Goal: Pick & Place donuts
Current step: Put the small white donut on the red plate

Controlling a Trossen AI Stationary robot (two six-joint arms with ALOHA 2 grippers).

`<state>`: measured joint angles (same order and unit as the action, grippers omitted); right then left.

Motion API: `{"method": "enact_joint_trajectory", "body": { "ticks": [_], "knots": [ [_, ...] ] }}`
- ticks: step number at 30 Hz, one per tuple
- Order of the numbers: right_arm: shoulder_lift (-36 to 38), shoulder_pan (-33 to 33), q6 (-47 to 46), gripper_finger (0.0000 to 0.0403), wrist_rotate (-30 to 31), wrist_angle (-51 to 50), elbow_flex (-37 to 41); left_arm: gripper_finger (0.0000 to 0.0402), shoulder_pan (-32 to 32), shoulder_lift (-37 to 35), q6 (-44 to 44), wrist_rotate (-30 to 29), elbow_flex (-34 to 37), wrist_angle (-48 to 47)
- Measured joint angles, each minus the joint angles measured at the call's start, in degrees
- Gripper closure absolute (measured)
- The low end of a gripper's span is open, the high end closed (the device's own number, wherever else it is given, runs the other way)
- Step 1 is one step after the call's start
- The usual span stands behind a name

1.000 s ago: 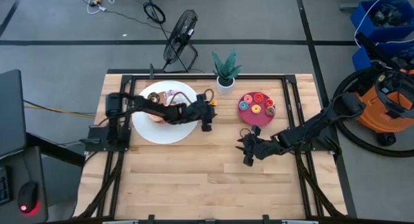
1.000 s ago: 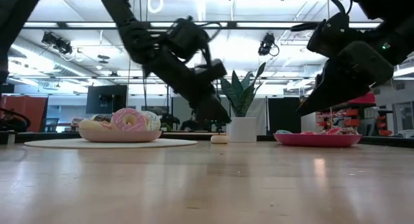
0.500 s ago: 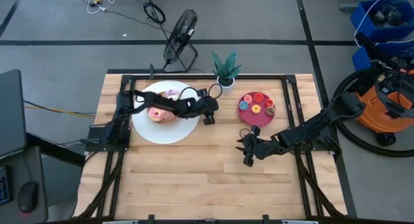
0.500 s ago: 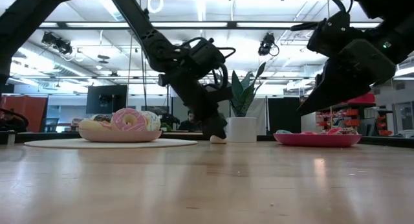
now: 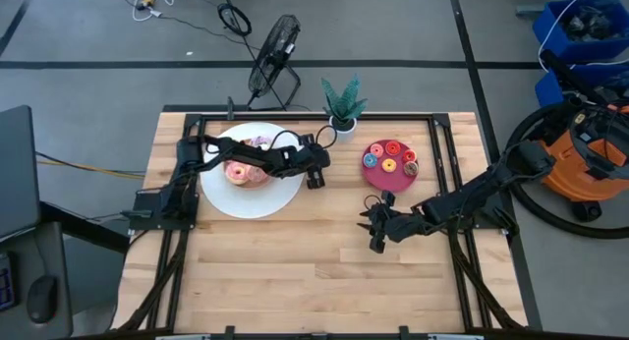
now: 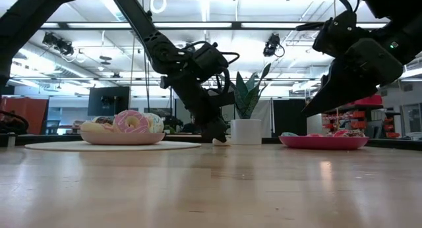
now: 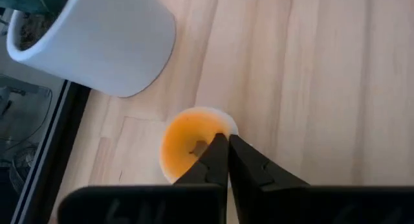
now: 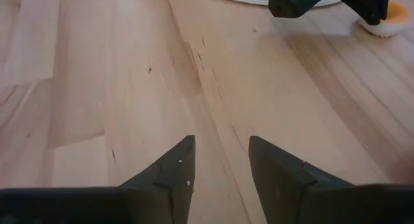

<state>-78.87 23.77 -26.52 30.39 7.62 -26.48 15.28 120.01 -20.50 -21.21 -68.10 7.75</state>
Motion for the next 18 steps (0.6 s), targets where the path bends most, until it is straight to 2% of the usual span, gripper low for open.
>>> {"method": "enact_joint_trajectory", "body": {
  "ticks": [7, 10, 13, 18],
  "knots": [
    [0.0, 1.7, 0.0, 0.025, 0.1, -0.4, 0.0, 0.0398, -2.3, -2.1, 0.4, -0.1, 0.1, -4.2],
    [0.0, 3.1, 0.6, 0.025, 0.2, -0.3, 0.0, 0.0399, -4.0, -4.5, 2.5, 2.0, 0.1, -6.0],
    [-0.2, 5.1, 3.0, 0.025, 2.4, -0.1, 0.0, 0.04, -5.4, -6.5, 6.2, 11.9, 0.1, -6.2],
    [-2.2, 8.3, 6.9, 0.025, 7.9, 0.1, 0.0, 0.04, -7.5, -7.1, 7.2, 36.3, 0.1, -4.8]
  ]
}}
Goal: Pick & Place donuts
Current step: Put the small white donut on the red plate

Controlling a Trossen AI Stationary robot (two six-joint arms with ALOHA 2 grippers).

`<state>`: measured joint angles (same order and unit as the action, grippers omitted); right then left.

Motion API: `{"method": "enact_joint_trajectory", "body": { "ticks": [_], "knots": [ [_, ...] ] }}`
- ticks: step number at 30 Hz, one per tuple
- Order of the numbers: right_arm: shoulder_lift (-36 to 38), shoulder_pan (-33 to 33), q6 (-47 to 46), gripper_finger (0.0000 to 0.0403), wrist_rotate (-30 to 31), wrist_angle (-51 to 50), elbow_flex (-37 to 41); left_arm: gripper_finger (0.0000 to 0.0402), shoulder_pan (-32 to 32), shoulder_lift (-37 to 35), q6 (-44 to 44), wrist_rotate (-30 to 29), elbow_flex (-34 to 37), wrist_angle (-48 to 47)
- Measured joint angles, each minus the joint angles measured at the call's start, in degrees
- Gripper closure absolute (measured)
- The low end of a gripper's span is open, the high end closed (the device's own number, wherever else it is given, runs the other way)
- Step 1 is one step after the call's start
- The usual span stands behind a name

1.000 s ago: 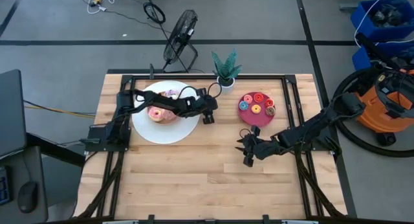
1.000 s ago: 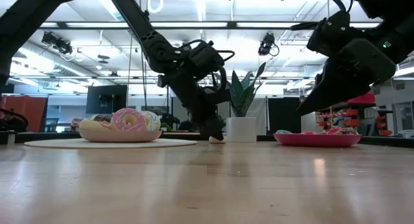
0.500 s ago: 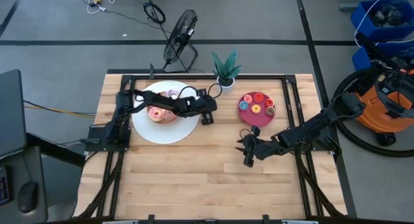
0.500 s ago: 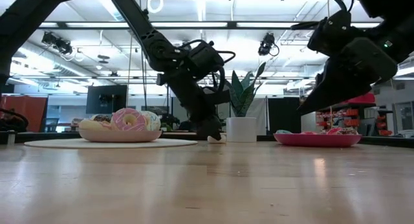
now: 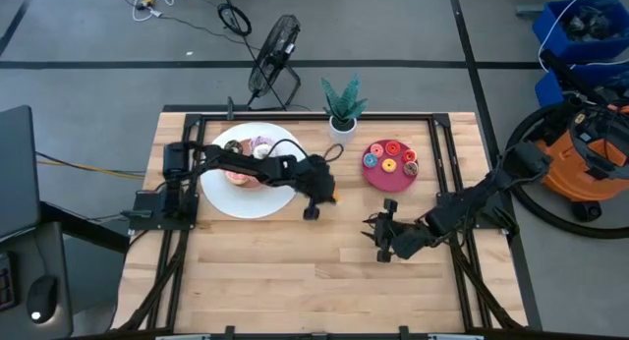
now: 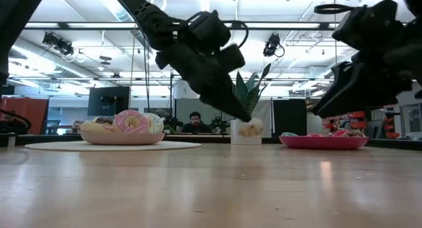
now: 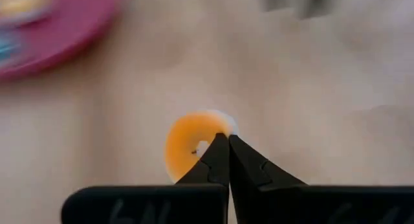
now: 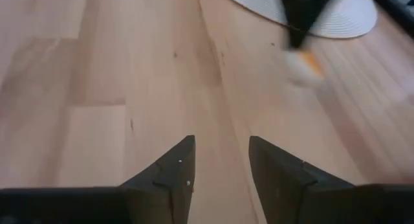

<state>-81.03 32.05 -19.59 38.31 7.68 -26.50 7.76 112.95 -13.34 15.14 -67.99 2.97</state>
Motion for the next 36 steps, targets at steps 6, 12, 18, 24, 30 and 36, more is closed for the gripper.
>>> {"method": "enact_joint_trajectory", "body": {
  "ticks": [6, 12, 18, 24, 30, 36],
  "knots": [
    [-3.9, 0.1, 4.1, 0.0245, 1.2, 2.4, 0.0, 0.04, -3.1, 0.4, -2.5, 10.5, 0.0, 3.8],
    [-7.6, -2.9, 13.1, 0.019, 3.2, 13.4, 0.0, 0.04, -4.5, 0.5, -2.7, 10.9, 0.0, 6.7],
    [-11.1, -4.5, 22.2, 0.0166, 4.8, 17.6, -1.5, 0.04, -4.5, 0.5, -2.3, 10.9, 0.0, 6.7],
    [-15.4, -4.5, 29.3, 0.0218, 4.8, 17.8, -7.2, 0.04, -4.5, 0.5, -2.3, 10.9, 0.0, 7.1],
    [-16.5, -4.5, 29.6, 0.0306, 6.7, 10.8, -11.5, 0.04, -4.6, 0.5, -2.3, 11.0, 0.0, 7.3],
    [-16.3, -4.4, 23.5, 0.0388, 6.2, 3.1, -13.3, 0.0386, -4.4, 0.5, -2.0, 9.9, 0.0, 7.8]
  ]
}}
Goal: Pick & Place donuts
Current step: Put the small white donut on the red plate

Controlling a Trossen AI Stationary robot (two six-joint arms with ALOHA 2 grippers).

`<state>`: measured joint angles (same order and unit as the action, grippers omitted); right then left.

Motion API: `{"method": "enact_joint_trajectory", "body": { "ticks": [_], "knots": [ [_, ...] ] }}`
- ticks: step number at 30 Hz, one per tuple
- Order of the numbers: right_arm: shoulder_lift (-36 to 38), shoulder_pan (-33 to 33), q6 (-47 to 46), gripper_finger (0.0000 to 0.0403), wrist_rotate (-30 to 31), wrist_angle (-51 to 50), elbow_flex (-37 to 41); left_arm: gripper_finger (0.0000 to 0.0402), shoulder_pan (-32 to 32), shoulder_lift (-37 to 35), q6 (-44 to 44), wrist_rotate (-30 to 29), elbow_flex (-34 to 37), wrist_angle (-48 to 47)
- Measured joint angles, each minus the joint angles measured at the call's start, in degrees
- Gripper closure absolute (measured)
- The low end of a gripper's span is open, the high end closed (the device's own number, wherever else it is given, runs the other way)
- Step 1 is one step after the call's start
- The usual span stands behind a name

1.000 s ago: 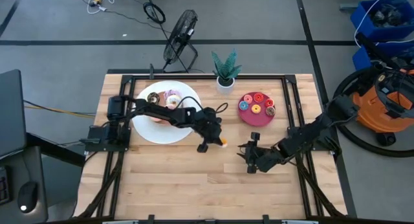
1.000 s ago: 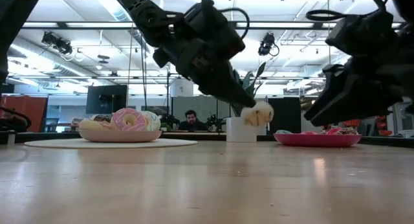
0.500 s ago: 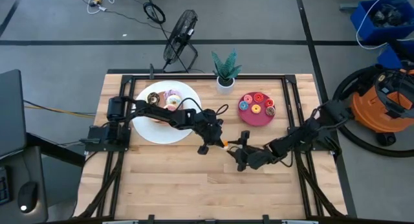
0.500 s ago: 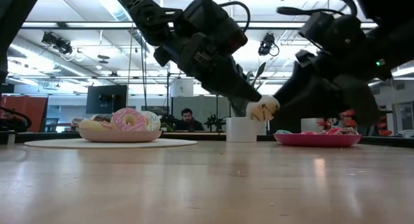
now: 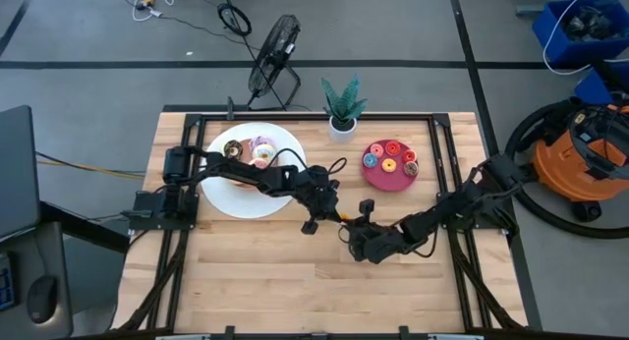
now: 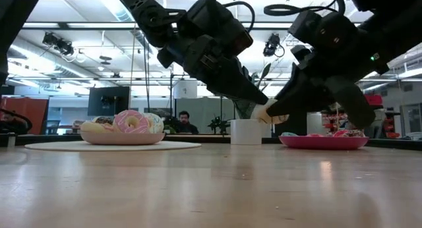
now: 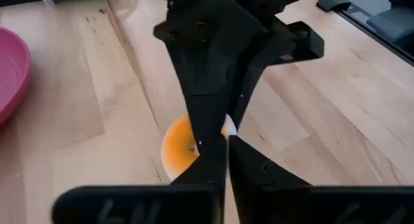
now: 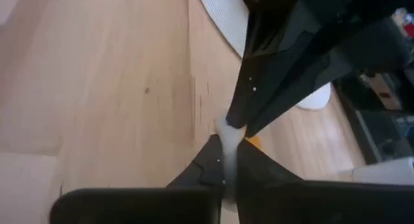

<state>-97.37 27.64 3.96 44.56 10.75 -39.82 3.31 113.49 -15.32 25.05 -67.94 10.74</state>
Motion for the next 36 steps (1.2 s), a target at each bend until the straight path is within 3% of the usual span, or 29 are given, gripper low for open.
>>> {"method": "enact_joint_trajectory", "body": {
  "ticks": [3, 5, 11, 16, 18, 22, 27, 31, 36],
  "knots": [
    [1.3, 0.2, -5.1, 0.0389, -1.1, -6.6, 0.2, 0.0351, 0.2, -0.9, -0.8, -1.4, 0.0, -1.2],
    [3.7, 0.3, -11.0, 0.0385, -1.0, -13.4, 0.2, 0.0321, 0.1, -2.9, -2.5, -7.4, 0.0, -4.8],
    [16.2, -2.7, -29.1, 0.039, 0.5, -30.3, 4.6, 0.0267, -2.4, -10.5, -3.2, -39.6, 0.0, -17.8],
    [30.8, -12.7, -35.3, 0.0391, -6.7, -30.0, 13.1, 0.028, -9.0, -12.6, -2.0, -61.8, 0.0, -21.2],
    [36.0, -18.3, -35.7, 0.0392, -10.7, -29.5, 15.4, 0.0291, -11.5, -12.6, -2.1, -67.6, 0.0, -20.8],
    [43.1, -30.3, -38.3, 0.0392, -20.0, -27.2, 18.4, 0.0313, -15.2, -12.6, -2.5, -70.9, 0.0, -21.0],
    [43.8, -43.9, -38.2, 0.0393, -37.2, -23.8, 21.1, 0.0338, -17.9, -12.6, -3.4, -76.0, 0.0, -21.4],
    [41.9, -51.0, -37.5, 0.0393, -41.7, -22.3, 21.6, 0.0354, -18.4, -12.6, -3.0, -80.3, 0.0, -23.2],
    [40.0, -55.8, -37.1, 0.0388, -49.1, -17.4, 21.6, 0.0368, -18.6, -12.5, 0.3, -80.8, 0.0, -27.0]
  ]
}}
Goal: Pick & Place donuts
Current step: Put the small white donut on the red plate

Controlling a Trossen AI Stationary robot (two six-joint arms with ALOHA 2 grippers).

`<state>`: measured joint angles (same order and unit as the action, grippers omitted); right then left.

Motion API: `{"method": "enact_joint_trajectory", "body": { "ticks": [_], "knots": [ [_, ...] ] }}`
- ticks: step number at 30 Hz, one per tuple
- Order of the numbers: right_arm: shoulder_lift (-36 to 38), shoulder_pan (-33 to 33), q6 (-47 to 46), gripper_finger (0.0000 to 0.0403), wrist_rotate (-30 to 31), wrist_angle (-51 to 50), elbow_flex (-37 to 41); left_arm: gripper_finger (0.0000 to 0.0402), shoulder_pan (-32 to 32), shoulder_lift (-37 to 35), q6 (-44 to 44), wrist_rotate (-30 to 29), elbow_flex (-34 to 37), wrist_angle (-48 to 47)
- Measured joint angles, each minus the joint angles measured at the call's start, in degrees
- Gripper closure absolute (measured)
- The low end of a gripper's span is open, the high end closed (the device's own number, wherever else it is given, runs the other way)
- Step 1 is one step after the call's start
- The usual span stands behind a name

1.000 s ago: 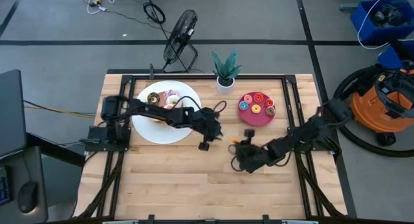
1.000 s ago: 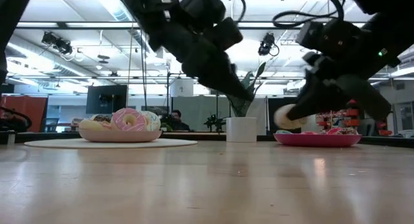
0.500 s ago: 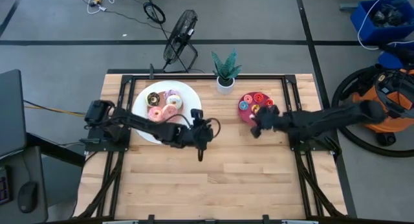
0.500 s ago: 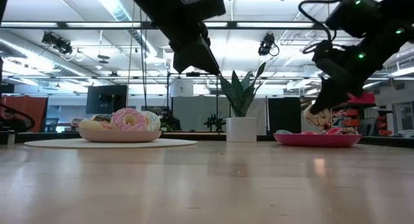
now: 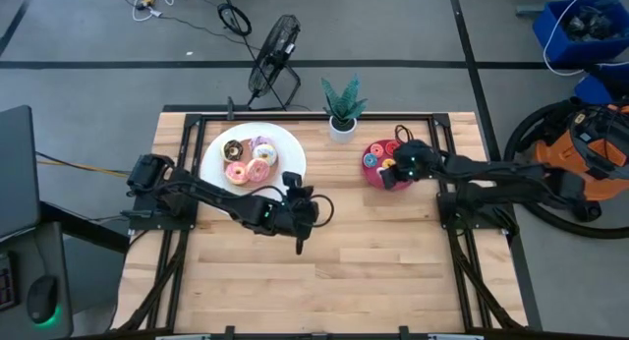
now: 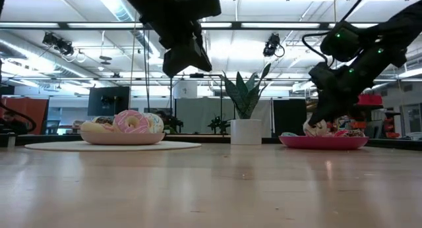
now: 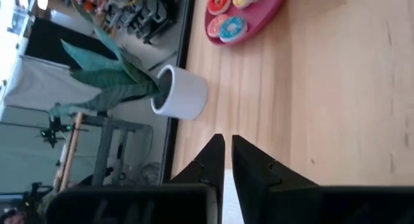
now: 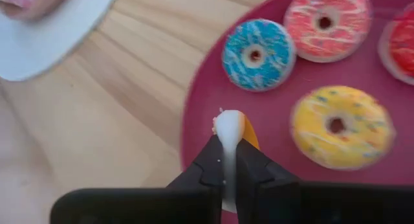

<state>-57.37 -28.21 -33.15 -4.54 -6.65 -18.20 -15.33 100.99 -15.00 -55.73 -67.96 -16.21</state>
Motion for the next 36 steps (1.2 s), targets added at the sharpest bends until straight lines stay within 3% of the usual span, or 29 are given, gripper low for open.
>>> {"method": "enact_joint_trajectory", "body": {
  "ticks": [8, 18, 23, 30, 36],
  "knots": [
    [-3.5, -1.2, -2.4, 0.0386, -5.5, 1.0, 0.0, 0.0381, 0.0, 0.0, 4.3, -3.2, 0.0, -4.7],
    [-5.0, -1.3, -1.3, 0.0364, -2.5, -0.5, 0.0, 0.0381, 0.0, 0.0, 5.4, -4.2, 0.0, -5.6],
    [-5.0, -1.3, 0.6, 0.0318, -0.6, -0.9, 0.0, 0.0381, 0.0, 0.0, 5.6, -4.2, 0.0, -5.6],
    [-3.8, -1.3, 2.3, 0.0218, -0.4, -1.6, -0.2, 0.0381, 0.0, 0.0, 5.9, -4.2, 0.0, -5.6],
    [-1.7, -1.3, 4.3, 0.0161, -0.3, -13.8, -6.3, 0.0381, 0.0, 0.0, 6.7, -4.2, 0.0, -5.5]
  ]
}}
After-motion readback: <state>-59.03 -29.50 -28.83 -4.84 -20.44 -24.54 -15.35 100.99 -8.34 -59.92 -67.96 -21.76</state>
